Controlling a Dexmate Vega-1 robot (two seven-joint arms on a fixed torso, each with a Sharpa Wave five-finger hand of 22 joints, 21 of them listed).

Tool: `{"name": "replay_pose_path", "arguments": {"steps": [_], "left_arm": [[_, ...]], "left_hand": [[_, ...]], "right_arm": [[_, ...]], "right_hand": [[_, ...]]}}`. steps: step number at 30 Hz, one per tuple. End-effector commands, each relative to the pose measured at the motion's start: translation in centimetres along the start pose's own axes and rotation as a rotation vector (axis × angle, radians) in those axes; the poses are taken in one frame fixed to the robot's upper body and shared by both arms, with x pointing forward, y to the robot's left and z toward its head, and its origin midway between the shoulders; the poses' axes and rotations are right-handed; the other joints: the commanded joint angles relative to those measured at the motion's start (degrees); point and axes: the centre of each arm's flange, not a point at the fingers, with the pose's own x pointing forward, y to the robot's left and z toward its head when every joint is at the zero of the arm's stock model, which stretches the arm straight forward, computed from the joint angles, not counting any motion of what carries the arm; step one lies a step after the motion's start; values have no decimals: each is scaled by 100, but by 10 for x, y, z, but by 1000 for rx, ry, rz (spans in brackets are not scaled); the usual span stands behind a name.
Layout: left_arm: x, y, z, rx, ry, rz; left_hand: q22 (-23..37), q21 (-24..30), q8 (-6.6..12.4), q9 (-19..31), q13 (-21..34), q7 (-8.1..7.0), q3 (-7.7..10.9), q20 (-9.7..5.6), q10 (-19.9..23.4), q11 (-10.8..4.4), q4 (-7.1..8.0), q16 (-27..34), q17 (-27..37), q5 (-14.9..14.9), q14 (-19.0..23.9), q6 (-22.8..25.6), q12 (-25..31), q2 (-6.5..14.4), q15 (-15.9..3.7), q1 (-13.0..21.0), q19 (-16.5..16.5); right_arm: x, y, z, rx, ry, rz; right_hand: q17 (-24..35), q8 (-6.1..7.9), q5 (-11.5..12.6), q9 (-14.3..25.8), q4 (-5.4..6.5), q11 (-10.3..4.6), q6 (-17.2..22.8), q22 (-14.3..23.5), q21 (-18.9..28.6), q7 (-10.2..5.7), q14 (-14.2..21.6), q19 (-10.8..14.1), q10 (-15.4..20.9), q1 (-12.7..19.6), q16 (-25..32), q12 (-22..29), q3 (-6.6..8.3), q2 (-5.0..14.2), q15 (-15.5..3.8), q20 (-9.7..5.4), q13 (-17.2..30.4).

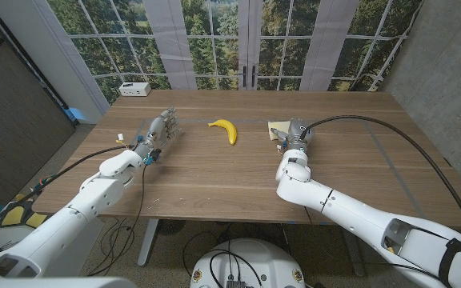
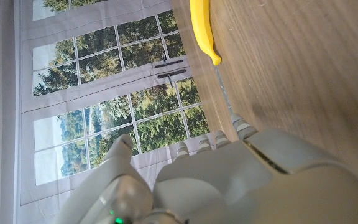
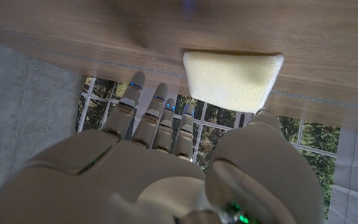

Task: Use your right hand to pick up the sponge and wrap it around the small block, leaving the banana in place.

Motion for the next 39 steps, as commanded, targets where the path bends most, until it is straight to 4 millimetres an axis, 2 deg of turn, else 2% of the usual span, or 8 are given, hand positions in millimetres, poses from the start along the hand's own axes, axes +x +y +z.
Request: {"name": "replay_pose_path", "arguments": {"steps": [1,13,19,24,25,31,36,39], "left_arm": [[-1,3,4,3,-8,11],[-6,6,1,0,0,23],[-7,7,-1,-1,4,27],[-7,7,-3,-6,5,26],[-7,8,-4,-8,4,23],[-9,9,-5,-9,5,31],[-10,10,-5,-12,0,37],[-11,11,-6,-14,1,39]], "left_hand": [[26,-14,20,13,33,-33,-1,60,-283,-3,-16,0,25,8,-18,-667,25,28,-20,4,10],[26,-15,17,13,32,-38,-2,64,-294,-31,-16,-1,25,9,-21,-673,21,28,-16,1,5],[26,-14,15,13,33,-33,-1,61,-312,0,-17,-4,24,9,-30,-677,14,29,-24,1,9],[26,-15,14,13,33,-30,0,64,-305,20,-18,-3,24,9,-28,-679,17,31,-21,2,7],[26,-15,14,13,32,-31,1,61,-311,-38,-19,-3,24,9,-29,-681,15,33,-20,3,6],[26,-18,15,13,32,-28,3,64,-313,25,-22,-3,24,9,-30,-682,15,34,-21,6,0],[26,-16,16,13,32,-28,5,62,-320,2,-24,-3,24,8,-30,-681,13,36,-19,8,5],[26,-17,15,13,32,-31,6,61,-328,-4,-25,-4,24,8,-34,-682,11,36,-10,8,2]], "right_arm": [[10,10,4,-66,51,51],[18,18,19,-43,61,80],[21,20,25,-19,59,66],[25,20,29,7,68,39],[26,19,29,7,68,35],[30,21,34,21,84,13],[36,26,37,-16,99,16],[38,29,38,-50,104,21]], "right_hand": [[20,-35,-11,22,8,4,-103,15,-13,14,-44,-33,-87,-30,-18,-22,-81,-62,1,5,21],[27,28,-16,21,34,64,14,17,-13,71,-4,-22,5,-110,34,28,-154,-107,32,22,23],[35,98,5,19,36,49,227,18,3,40,102,25,125,-68,93,78,-118,5,6,-5,21],[3,147,36,15,-16,5,427,17,30,29,285,105,359,75,149,166,-73,90,-69,-43,18],[-2,159,42,14,-30,18,472,17,34,26,300,116,394,106,151,178,-68,97,-74,-66,17],[-12,209,84,9,-83,-22,722,18,39,-22,594,140,609,277,252,256,-8,229,-148,-116,14],[-6,276,126,6,-174,-163,1058,20,33,-106,784,138,927,497,316,386,50,333,-250,-212,34],[-4,329,133,4,-219,-189,1272,21,28,-125,830,128,997,568,329,420,39,304,-274,-236,45]]}}
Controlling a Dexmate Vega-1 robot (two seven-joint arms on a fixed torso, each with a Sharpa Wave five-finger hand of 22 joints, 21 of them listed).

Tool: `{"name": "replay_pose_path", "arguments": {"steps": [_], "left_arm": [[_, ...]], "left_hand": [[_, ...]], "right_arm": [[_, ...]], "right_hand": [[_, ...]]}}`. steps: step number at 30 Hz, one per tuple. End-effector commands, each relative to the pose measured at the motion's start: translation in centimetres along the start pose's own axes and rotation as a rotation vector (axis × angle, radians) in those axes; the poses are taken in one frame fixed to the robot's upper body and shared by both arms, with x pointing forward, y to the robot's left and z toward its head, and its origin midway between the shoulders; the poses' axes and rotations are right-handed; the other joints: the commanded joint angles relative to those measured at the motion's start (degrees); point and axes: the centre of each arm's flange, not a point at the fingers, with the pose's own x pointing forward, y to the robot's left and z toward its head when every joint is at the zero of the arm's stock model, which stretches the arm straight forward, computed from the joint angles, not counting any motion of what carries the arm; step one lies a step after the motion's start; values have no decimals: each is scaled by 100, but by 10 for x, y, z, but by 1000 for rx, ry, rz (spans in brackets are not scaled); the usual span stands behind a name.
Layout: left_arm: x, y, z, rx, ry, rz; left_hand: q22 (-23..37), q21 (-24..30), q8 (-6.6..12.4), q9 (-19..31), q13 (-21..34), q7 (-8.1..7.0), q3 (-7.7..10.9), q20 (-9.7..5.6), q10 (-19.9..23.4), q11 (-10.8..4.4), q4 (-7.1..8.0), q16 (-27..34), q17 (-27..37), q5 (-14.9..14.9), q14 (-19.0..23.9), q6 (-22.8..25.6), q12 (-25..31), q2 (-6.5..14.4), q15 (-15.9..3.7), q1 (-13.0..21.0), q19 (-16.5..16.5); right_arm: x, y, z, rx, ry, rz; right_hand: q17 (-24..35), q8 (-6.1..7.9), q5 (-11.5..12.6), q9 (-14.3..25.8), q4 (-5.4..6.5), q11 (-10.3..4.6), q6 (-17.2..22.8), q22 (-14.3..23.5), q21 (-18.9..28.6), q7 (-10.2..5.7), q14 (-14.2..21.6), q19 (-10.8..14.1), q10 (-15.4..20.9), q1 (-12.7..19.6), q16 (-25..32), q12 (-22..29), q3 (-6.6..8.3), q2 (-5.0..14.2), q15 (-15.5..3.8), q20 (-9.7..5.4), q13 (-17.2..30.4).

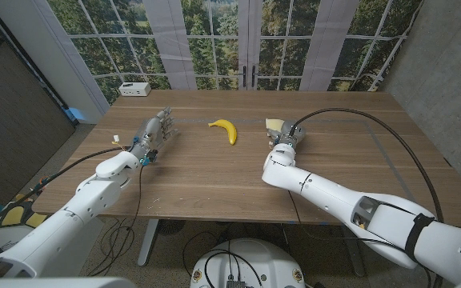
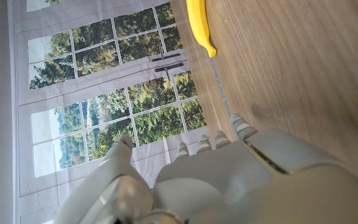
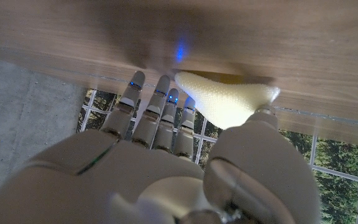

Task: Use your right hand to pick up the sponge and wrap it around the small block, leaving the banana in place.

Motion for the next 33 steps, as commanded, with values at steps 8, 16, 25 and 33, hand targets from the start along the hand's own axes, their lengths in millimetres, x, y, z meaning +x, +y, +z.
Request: {"name": "replay_pose_path", "arguments": {"steps": [8,16,25,33], "left_arm": [[-4,4,-2,-8,-6,19],[-1,2,-3,-5,1,5],[0,2,-3,-10,2,7],[1,2,-2,-6,-1,7]], "left_hand": [[26,-17,15,13,33,-33,6,63,-309,14,-28,-2,24,8,-28,-685,20,35,-12,9,0],[26,-18,15,13,32,-34,4,64,-304,11,-29,-2,24,7,-30,-685,22,32,-9,7,-1],[26,-18,14,13,32,-38,2,65,-326,-15,-30,-1,25,6,-28,-688,14,29,-10,3,-4],[26,-17,15,13,32,-32,3,60,-316,8,-30,-1,25,6,-27,-688,18,31,-7,3,0]], "right_arm": [[16,13,10,-141,34,-24],[14,12,10,-137,-10,-94],[11,9,9,-106,-57,-158],[10,7,8,-86,-81,-197]], "right_hand": [[83,143,105,-1,-324,-130,710,11,23,-125,246,-1,511,596,139,222,52,-4,-333,-171,68],[490,314,174,-8,-581,-450,1872,37,114,-358,980,175,1500,1277,732,648,275,419,-620,-467,189],[634,465,142,-22,-466,-575,2818,48,177,-328,1356,250,2286,1592,915,995,701,781,-733,-527,291],[649,451,103,-25,-404,-605,2989,49,196,-313,1496,263,2446,1699,940,1072,891,753,-778,-580,326]]}}
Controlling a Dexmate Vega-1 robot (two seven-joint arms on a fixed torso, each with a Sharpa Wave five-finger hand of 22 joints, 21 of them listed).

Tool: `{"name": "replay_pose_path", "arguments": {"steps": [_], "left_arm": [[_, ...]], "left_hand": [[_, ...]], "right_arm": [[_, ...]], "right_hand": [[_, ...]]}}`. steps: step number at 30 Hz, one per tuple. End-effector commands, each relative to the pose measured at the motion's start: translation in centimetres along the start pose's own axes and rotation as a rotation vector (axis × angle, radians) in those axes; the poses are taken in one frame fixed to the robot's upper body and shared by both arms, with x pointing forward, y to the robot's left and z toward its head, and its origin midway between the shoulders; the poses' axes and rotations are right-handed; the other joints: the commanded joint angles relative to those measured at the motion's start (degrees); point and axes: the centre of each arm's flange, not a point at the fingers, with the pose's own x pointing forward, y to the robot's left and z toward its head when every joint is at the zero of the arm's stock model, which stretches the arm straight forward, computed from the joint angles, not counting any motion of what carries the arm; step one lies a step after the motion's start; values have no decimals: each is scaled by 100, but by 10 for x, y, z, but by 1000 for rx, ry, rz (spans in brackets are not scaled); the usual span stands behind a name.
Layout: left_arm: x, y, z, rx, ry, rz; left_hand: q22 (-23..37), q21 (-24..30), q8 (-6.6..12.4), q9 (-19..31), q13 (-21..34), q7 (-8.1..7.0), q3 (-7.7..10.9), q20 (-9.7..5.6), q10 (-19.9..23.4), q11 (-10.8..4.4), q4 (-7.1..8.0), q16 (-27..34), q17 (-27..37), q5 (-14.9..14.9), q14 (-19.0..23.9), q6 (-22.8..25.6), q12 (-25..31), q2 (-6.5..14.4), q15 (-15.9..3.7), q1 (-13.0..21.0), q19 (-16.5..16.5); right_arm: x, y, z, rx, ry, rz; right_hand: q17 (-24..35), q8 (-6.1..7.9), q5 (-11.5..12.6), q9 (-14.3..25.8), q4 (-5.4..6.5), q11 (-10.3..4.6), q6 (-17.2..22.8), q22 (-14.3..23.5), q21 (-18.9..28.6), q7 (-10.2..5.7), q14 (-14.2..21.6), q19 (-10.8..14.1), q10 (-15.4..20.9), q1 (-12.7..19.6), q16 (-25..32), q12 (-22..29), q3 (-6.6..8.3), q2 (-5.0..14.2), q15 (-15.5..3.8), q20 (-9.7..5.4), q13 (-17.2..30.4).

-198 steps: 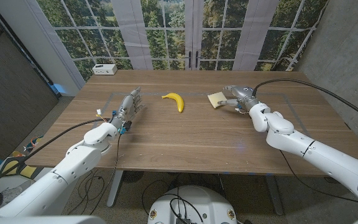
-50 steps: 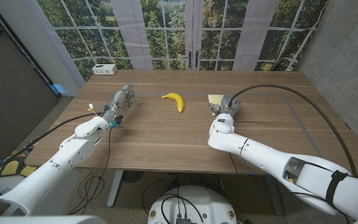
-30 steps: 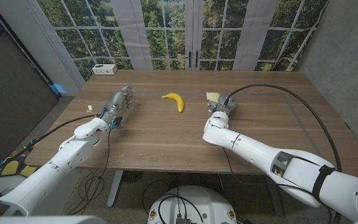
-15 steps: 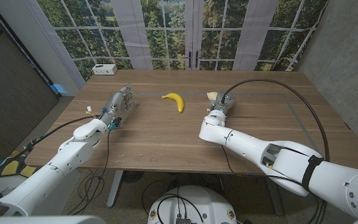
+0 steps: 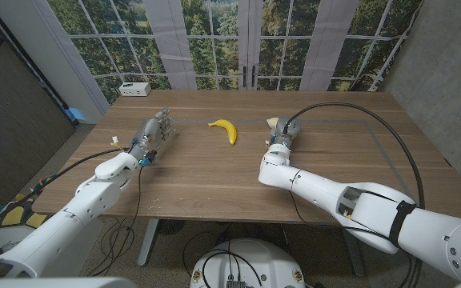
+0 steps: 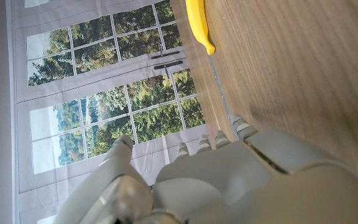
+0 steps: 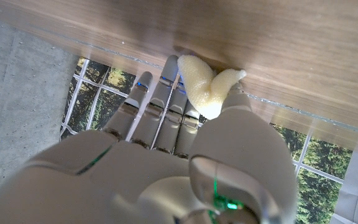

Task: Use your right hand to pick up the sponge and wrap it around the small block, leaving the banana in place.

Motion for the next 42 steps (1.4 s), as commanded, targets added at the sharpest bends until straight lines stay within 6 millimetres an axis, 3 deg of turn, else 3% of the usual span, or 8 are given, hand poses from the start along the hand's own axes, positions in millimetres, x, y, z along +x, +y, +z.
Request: {"name": "replay_pose_path", "arguments": {"steps": [1,17,41,42], "left_arm": [[2,0,1,5,2,-5],[5,-1,4,5,-9,-6],[10,-5,13,18,-27,-9],[10,-5,13,19,-28,-13]], "left_hand": [[26,-18,15,13,32,-34,3,62,-317,4,-30,-3,25,6,-32,-689,18,32,-5,3,-3],[26,-16,15,13,32,-32,7,63,-315,4,-33,-2,24,7,-31,-691,20,37,-15,4,2],[26,-13,18,13,32,-34,5,61,-300,38,-36,0,24,6,-26,-680,26,32,-24,2,8],[26,-14,17,13,32,-37,4,59,-299,-43,-36,1,24,6,-21,-682,26,32,-22,1,6]], "right_arm": [[-1,-5,-1,32,-40,-76],[-3,-25,-8,157,-65,-149],[-6,-65,-31,426,-119,-171],[-6,-67,-32,440,-125,-167]], "right_hand": [[25,12,-29,23,-1,6,817,21,58,-658,92,0,73,100,31,35,67,18,-496,-59,22],[48,-92,-140,29,94,19,900,19,83,-620,146,3,150,187,1,94,248,-38,-519,-90,84],[55,-197,-262,38,154,37,992,14,99,-601,174,-21,217,276,-62,151,380,-79,-542,-119,147],[54,-203,-265,38,157,37,988,14,96,-602,169,-31,209,276,-67,149,382,-81,-539,-127,149]]}}
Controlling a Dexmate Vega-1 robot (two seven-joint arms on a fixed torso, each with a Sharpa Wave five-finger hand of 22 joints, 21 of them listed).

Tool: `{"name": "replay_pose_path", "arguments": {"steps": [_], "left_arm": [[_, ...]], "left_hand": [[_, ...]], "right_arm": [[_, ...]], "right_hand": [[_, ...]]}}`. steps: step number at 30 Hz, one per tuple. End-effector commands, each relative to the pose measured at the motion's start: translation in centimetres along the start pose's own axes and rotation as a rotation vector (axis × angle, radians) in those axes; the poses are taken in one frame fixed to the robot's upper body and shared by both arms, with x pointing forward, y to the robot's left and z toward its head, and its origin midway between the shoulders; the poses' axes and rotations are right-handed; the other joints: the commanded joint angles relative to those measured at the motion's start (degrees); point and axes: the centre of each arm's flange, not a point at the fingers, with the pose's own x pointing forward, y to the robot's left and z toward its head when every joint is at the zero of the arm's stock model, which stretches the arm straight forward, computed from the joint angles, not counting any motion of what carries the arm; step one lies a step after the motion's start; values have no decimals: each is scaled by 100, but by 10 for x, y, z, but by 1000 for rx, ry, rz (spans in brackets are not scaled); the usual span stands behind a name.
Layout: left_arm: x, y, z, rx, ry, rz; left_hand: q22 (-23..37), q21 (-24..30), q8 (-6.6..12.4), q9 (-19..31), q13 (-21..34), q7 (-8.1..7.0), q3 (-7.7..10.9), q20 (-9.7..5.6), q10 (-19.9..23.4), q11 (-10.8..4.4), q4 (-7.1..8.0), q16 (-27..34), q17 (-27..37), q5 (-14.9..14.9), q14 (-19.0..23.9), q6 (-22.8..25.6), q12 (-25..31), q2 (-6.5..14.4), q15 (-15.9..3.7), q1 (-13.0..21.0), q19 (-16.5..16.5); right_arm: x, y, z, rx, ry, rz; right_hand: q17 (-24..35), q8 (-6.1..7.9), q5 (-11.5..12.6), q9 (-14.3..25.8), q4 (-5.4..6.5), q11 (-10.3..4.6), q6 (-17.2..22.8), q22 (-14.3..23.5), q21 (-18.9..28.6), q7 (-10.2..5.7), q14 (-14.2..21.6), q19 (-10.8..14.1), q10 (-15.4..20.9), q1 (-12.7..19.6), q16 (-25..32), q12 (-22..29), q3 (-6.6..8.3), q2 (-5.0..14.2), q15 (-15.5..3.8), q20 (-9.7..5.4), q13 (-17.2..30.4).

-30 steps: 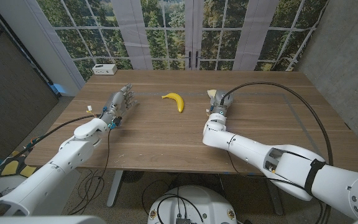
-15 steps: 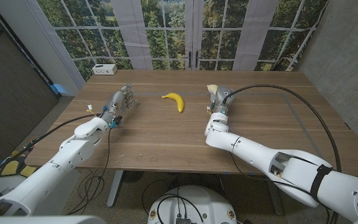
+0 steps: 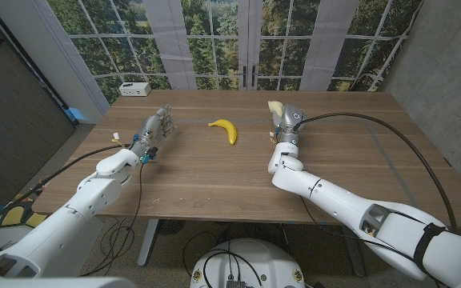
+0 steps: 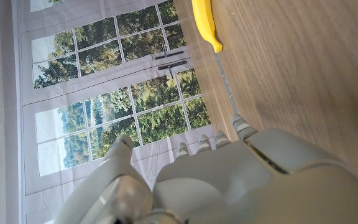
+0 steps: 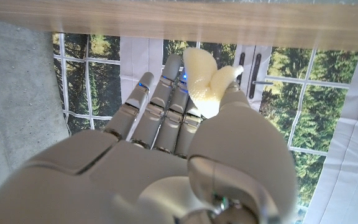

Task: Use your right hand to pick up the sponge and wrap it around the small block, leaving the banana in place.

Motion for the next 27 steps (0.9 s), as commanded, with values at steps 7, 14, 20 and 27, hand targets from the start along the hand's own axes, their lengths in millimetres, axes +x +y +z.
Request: {"name": "replay_pose_path", "arguments": {"steps": [7,14,20,27], "left_arm": [[3,-4,6,9,-10,-2],[3,-6,8,12,-10,1],[3,-8,10,13,-14,-2],[2,-10,15,18,-20,3]], "left_hand": [[26,-14,18,13,32,-37,3,63,-303,5,-37,1,24,6,-21,-677,24,29,-27,0,8],[26,-12,18,13,32,-34,2,61,-297,-3,-38,-1,24,6,-28,-677,27,28,-28,-1,12],[26,-14,19,13,32,-33,4,63,-302,-28,-39,-2,24,7,-30,-673,24,30,-33,-1,8],[26,-13,16,13,32,-36,4,61,-309,24,-41,-2,24,7,-29,-678,21,30,-25,0,10]], "right_arm": [[4,-35,-14,253,-3,16],[7,-45,-25,328,7,32],[8,-52,-36,383,18,44],[13,-61,-53,462,13,79]], "right_hand": [[39,-53,-49,14,16,6,599,16,61,-519,58,17,54,150,-32,56,86,23,-510,-53,36],[56,-92,-84,19,32,32,602,15,80,-500,67,45,37,175,-39,60,120,23,-508,-66,55],[71,-133,-125,23,57,24,611,15,113,-476,71,100,26,192,-53,66,154,20,-502,-74,77],[84,-170,-158,27,69,70,614,15,156,-459,82,183,25,222,-64,76,192,22,-512,-88,95]]}}
